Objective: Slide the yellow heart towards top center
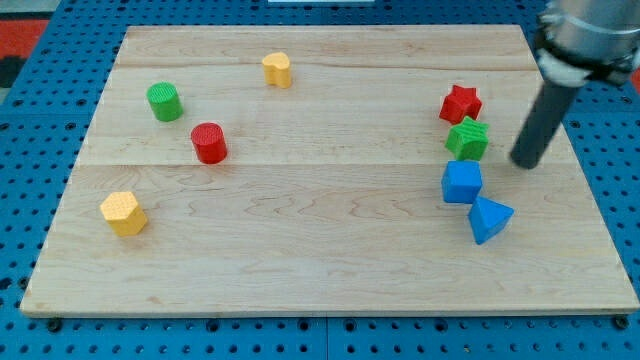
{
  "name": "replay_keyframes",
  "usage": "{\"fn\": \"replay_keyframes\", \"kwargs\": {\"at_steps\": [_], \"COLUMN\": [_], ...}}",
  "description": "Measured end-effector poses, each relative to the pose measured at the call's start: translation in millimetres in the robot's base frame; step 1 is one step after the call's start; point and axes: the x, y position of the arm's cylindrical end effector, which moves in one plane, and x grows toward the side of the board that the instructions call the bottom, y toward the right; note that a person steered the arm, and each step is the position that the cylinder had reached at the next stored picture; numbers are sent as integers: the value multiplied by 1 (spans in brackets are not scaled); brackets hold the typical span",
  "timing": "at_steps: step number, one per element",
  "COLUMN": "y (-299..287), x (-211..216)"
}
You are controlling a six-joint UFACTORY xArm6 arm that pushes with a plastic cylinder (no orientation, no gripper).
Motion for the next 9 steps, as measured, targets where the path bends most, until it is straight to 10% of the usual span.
{"fn": "replay_keyframes", "kwargs": {"at_steps": [2,5,9], "y": [-46,-365,-191], "x": [-128,-208,-117]}}
